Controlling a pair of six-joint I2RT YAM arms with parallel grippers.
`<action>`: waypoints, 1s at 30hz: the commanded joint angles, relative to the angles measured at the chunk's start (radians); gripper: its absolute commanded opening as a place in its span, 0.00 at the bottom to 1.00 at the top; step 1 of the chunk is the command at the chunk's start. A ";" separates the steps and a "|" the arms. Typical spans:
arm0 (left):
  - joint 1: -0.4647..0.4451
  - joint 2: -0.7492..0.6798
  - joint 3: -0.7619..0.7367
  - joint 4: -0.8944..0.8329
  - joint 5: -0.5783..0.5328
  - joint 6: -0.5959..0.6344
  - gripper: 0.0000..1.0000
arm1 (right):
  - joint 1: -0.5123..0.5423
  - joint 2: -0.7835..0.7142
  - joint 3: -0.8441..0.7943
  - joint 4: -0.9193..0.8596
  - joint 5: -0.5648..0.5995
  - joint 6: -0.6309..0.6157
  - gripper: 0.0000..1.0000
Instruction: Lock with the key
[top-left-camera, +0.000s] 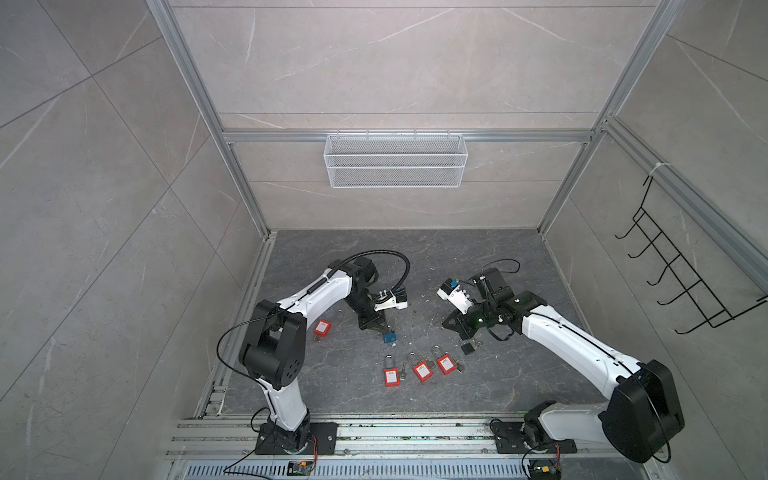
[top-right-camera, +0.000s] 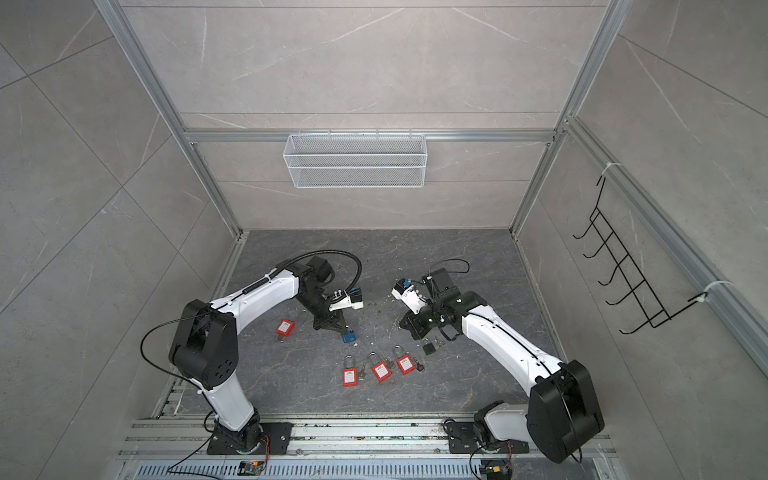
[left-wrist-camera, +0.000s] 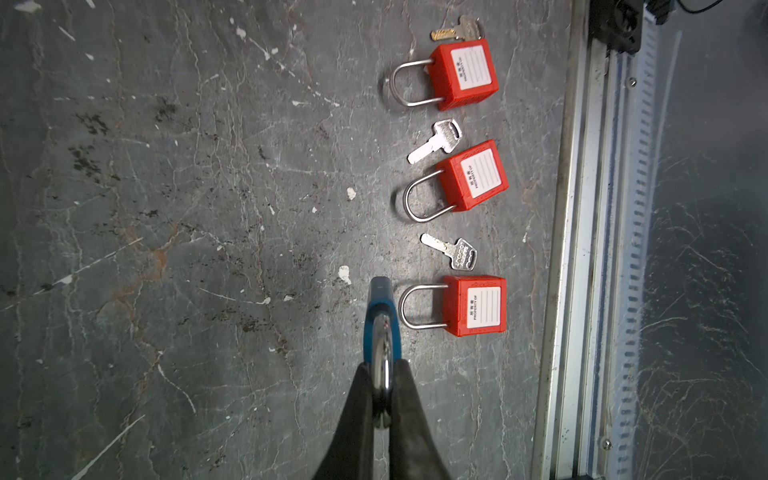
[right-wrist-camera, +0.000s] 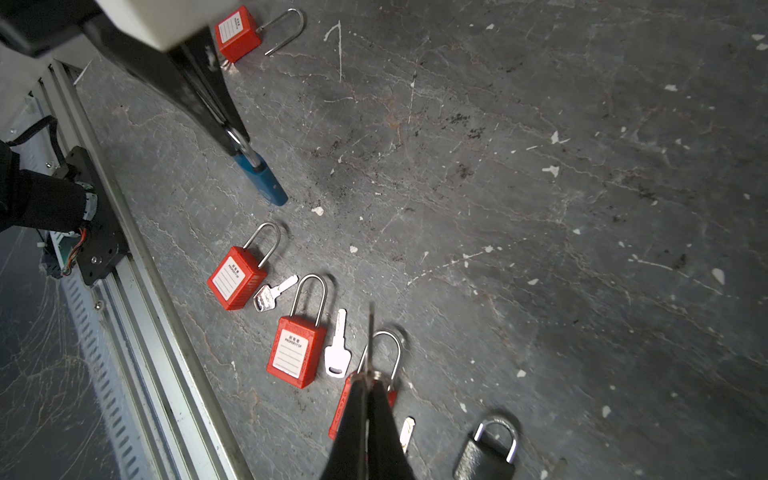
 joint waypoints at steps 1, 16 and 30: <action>0.003 0.017 0.035 -0.032 -0.010 0.043 0.00 | 0.012 0.012 -0.027 0.057 -0.026 0.094 0.00; -0.006 0.144 0.071 -0.024 -0.012 0.045 0.00 | 0.106 0.085 -0.078 0.211 -0.013 0.306 0.00; -0.007 0.195 0.094 0.076 -0.115 -0.045 0.18 | 0.186 0.211 -0.029 0.232 -0.008 0.508 0.00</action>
